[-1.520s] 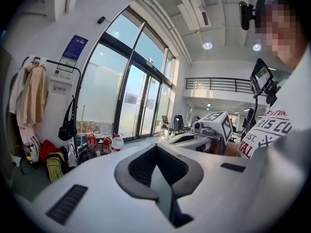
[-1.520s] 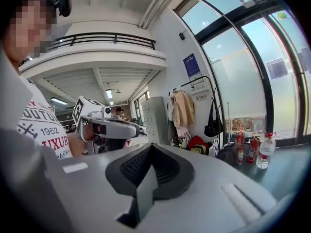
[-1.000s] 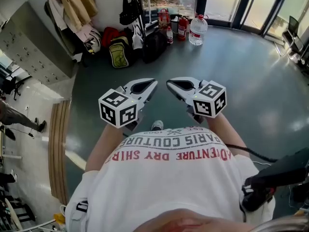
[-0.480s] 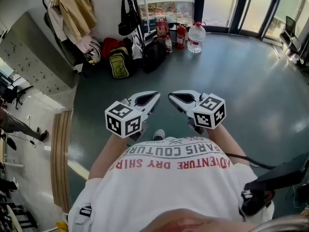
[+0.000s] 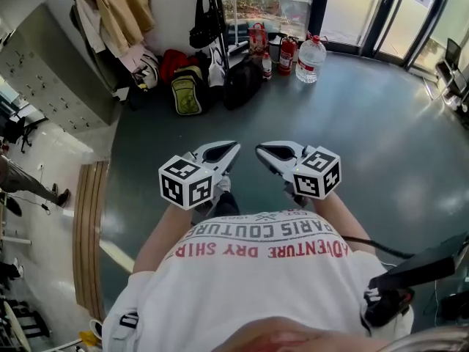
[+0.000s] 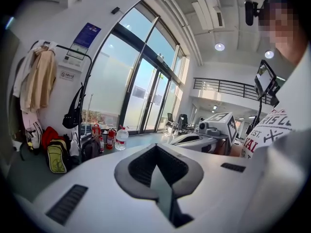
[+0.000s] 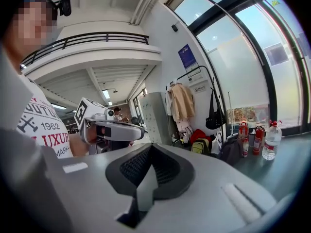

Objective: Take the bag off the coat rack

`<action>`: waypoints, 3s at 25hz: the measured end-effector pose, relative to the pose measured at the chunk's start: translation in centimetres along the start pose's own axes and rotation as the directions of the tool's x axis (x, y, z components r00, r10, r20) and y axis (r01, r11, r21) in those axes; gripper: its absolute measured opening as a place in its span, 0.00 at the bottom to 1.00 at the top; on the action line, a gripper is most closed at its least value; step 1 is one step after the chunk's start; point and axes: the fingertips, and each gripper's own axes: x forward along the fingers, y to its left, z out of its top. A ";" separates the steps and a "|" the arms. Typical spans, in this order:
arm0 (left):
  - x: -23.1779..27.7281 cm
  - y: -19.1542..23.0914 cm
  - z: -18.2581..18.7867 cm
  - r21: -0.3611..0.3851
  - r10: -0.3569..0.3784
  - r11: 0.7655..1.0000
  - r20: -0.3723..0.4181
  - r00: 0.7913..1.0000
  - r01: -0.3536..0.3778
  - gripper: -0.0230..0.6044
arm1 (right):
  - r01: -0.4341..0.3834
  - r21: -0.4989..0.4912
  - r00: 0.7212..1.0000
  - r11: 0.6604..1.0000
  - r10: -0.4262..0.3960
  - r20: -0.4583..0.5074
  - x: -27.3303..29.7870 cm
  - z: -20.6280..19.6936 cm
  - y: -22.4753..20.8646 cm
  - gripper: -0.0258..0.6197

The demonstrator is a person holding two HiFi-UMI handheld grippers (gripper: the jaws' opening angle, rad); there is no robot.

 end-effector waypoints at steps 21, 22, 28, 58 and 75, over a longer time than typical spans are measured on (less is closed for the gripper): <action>6.7 58.4 18.1 -0.074 0.100 0.992 -0.001 0.995 -0.100 0.04 | 0.034 0.060 0.999 0.998 -0.033 -0.021 47.9 20.4 -30.6 0.04; 6.9 59.4 18.7 -0.064 0.102 0.993 0.001 0.995 -0.101 0.04 | 0.033 0.065 0.999 0.997 -0.031 -0.021 48.7 20.8 -31.3 0.04; 8.8 66.2 22.6 -0.066 0.121 0.991 0.019 0.992 -0.120 0.04 | 0.007 0.041 1.000 0.999 -0.006 -0.022 53.8 23.2 -35.5 0.04; 40.9 98.4 41.4 -0.050 0.143 0.989 0.029 0.989 -0.141 0.04 | 0.043 0.023 0.999 0.999 -0.043 0.011 72.1 41.0 -80.9 0.04; 43.0 104.0 42.6 -0.075 0.105 0.992 0.003 0.994 -0.105 0.04 | 0.131 0.029 0.987 0.991 -0.133 0.086 76.0 45.0 -86.3 0.04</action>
